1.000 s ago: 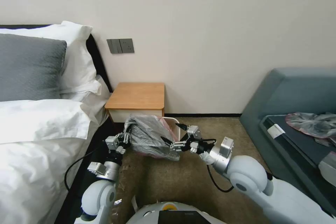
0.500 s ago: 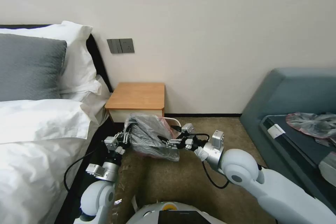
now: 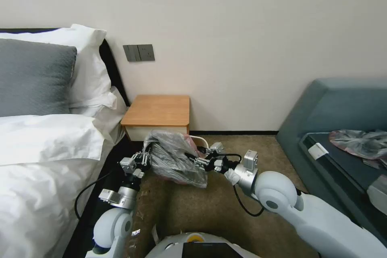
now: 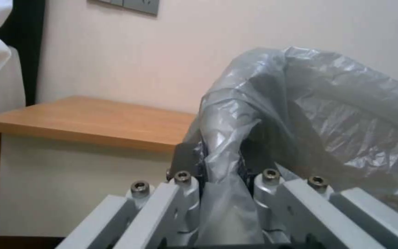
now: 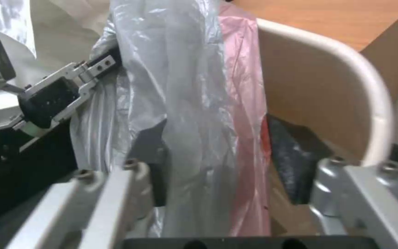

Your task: Pick up the garbage bag from the table and place it over the trash can.

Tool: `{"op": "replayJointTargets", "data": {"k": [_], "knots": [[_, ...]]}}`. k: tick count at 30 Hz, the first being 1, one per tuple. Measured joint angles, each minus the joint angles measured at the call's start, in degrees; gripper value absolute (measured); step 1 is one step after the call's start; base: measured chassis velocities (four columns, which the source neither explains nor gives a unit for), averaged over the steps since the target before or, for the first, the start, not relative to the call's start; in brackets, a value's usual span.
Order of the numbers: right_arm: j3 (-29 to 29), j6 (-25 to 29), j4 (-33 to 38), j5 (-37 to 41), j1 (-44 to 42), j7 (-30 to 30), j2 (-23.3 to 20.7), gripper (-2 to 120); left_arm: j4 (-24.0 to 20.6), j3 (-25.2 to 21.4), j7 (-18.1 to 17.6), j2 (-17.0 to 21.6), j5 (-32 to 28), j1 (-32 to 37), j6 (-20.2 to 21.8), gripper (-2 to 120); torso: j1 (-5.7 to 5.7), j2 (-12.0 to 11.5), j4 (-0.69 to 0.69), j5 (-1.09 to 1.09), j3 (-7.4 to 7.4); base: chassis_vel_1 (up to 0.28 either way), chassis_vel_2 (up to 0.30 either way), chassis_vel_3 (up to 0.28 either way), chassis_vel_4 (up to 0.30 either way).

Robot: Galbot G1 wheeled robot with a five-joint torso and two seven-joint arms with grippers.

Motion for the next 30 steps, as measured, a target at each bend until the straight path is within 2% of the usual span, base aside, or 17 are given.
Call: {"op": "replayJointTargets", "data": {"k": [6, 7, 11, 19, 25, 30], "knots": [[0.7, 0.6, 0.3, -1.0, -0.5, -0.5, 0.0, 22, 0.0, 0.0, -0.7, 0.0, 0.0, 0.0, 0.0, 8, 0.00, 0.0, 0.00, 0.00, 0.00, 0.000, 0.000, 0.000, 0.000], [0.7, 0.6, 0.3, -1.0, -0.5, -0.5, 0.0, 22, 0.0, 0.0, -0.7, 0.0, 0.0, 0.0, 0.0, 8, 0.00, 0.0, 0.00, 0.00, 0.00, 0.000, 0.000, 0.000, 0.000], [1.4, 1.1, 0.6, -1.5, -0.8, -0.9, 0.1, 3, 0.0, 0.0, -1.1, 0.0, 0.0, 0.0, 0.1, 8, 0.00, 0.0, 0.00, 0.00, 0.00, 0.000, 0.000, 0.000, 0.000], [2.7, 2.7, 0.6, -4.6, -1.9, -2.0, 0.2, 0, 0.0, 0.2, -1.3, 0.0, 0.0, -0.1, 0.2, 8, 0.00, 0.0, 0.00, 0.00, 0.00, 0.000, 0.000, 0.000, 0.000], [5.1, 6.6, 0.9, -14.1, -4.3, -5.3, 0.2, 0, -0.1, 0.5, -2.0, 0.0, 0.2, -0.1, 0.8, 8, 0.00, 0.0, 0.00, 0.00, 0.00, 0.000, 0.000, 0.000, 0.000], [6.0, 8.5, 0.6, -17.9, -4.7, -5.8, 0.2, 0, -0.2, 0.6, -2.4, -0.1, 0.3, -0.1, 1.3, 8, 0.00, 0.0, 0.00, 0.00, 0.00, 0.000, 0.000, 0.000, 0.000]]}}
